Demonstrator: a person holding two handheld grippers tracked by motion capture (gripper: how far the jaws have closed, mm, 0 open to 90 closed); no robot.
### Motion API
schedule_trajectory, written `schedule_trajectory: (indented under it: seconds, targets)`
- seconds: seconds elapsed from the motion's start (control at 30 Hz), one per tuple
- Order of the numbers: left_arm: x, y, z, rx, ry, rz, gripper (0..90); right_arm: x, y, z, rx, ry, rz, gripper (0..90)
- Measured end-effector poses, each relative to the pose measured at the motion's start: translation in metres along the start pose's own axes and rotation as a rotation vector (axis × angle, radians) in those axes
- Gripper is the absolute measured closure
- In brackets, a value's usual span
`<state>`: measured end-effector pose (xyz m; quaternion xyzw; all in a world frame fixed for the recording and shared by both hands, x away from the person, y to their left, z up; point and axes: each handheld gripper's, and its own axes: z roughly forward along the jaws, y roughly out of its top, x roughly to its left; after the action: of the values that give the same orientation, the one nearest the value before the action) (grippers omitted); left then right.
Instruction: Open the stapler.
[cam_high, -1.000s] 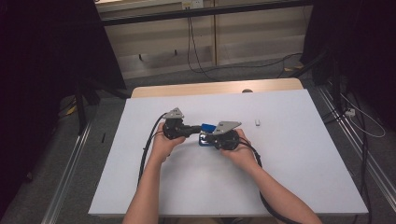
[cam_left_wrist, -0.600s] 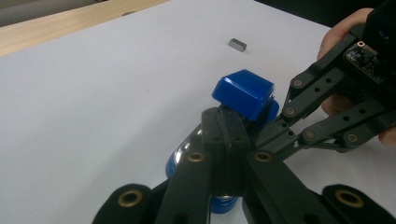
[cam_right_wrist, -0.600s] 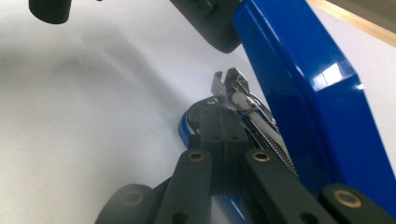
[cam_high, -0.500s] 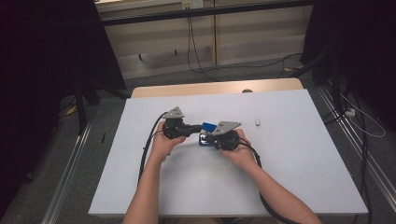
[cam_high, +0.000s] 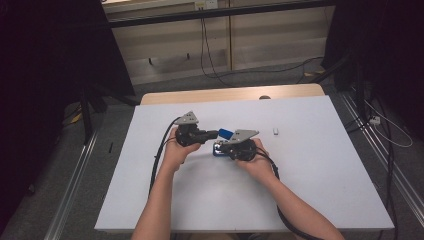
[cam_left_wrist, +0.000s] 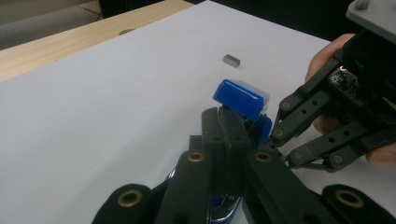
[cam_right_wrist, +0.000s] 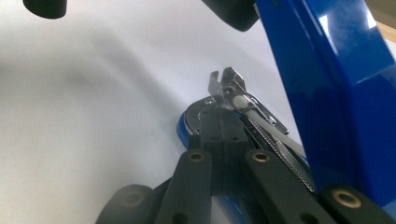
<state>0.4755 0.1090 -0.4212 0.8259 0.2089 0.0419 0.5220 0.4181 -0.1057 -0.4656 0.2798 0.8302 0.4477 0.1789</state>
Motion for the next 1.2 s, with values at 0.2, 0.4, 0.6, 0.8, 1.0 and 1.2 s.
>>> schedule_trajectory:
  seconds: [0.2,0.4,0.6,0.8,1.0,1.2]
  targets:
    - [0.0,0.003,0.001,0.002,0.003,0.001,90.0,0.001,0.0,0.0,0.0,-0.005,-0.003,90.0]
    - [0.001,0.003,0.001,0.007,0.009,0.0,90.0,0.0,0.0,0.0,0.0,-0.002,0.006,90.0]
    - [0.001,0.002,0.002,-0.001,0.008,-0.013,90.0,-0.001,0.0,-0.001,0.001,-0.009,0.008,90.0]
    - [0.002,0.002,0.002,-0.002,0.008,-0.018,90.0,-0.003,0.0,-0.008,-0.01,-0.016,0.024,90.0]
    - [0.002,0.002,0.002,-0.001,0.013,-0.023,90.0,-0.004,0.005,-0.014,-0.041,-0.034,0.036,90.0]
    - [0.003,0.002,0.003,-0.006,0.012,-0.023,90.0,0.002,0.004,-0.008,-0.08,-0.071,0.082,90.0]
